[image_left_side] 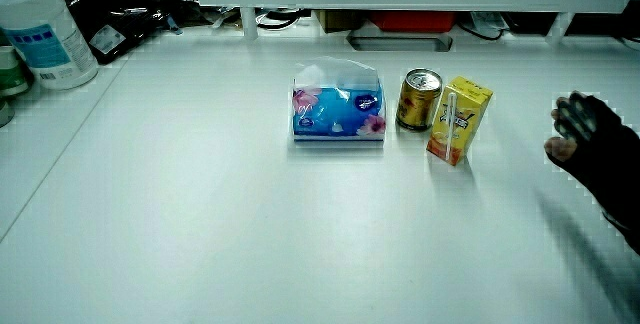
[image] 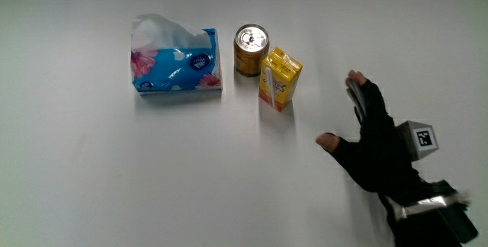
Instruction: Place ice redtea
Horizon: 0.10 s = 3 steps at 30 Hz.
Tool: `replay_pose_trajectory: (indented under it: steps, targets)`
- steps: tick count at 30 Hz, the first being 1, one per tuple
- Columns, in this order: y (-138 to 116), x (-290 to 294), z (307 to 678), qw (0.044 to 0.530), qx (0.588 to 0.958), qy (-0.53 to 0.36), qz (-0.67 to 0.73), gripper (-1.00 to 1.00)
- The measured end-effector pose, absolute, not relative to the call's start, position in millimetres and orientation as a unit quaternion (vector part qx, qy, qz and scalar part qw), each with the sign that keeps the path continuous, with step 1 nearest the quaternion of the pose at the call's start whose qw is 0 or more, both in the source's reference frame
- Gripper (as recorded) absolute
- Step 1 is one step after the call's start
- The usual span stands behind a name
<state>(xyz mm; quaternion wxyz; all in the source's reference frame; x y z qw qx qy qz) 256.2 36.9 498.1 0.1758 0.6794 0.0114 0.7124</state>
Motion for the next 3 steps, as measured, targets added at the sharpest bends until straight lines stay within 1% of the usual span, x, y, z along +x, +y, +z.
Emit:
replay_pose_trajectory:
  steps: [3]
  targets:
    - [42.5,269.1,497.4,0.196,0.695,-0.002,0.692,-1.0]
